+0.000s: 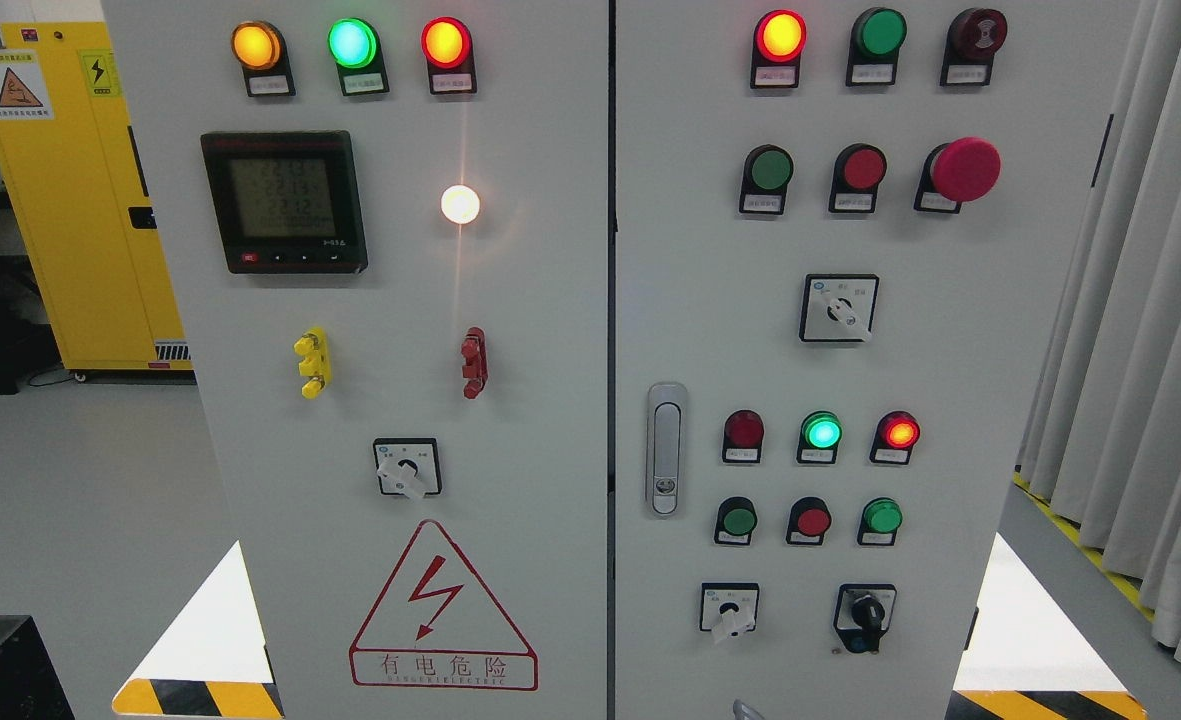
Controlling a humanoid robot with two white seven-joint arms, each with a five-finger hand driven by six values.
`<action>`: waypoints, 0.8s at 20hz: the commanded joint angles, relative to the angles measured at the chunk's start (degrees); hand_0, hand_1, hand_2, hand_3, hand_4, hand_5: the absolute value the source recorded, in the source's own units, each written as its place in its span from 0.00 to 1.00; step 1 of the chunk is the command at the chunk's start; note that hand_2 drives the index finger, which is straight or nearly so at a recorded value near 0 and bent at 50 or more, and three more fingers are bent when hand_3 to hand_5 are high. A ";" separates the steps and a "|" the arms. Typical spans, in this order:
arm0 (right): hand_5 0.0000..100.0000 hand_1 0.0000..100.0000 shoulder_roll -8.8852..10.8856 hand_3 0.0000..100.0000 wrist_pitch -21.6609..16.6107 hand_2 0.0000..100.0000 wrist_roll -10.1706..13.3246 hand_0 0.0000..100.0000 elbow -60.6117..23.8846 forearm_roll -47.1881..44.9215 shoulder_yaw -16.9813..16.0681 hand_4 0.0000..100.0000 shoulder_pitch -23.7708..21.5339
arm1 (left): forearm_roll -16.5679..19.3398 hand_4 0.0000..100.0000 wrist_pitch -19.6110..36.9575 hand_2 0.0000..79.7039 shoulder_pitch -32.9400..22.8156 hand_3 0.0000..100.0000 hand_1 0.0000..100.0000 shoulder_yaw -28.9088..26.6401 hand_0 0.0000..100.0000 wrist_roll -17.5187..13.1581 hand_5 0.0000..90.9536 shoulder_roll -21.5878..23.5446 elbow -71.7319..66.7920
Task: Press green start button
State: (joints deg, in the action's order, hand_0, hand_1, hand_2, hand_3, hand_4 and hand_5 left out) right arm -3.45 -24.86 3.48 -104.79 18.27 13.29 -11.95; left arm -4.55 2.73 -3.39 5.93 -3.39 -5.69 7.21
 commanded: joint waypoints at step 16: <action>0.73 0.81 -0.68 0.59 -0.10 0.00 5.22 0.49 -1.12 15.72 -3.18 0.70 0.44 | -0.02 0.00 -0.01 0.00 -0.04 0.00 0.56 -0.04 0.12 0.05 0.00 -0.02 0.00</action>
State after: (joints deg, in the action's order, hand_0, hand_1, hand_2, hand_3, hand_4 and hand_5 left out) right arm -3.60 -24.89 7.09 -105.33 26.18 12.37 -11.87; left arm -4.55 2.73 -3.42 5.93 -3.39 -5.69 7.21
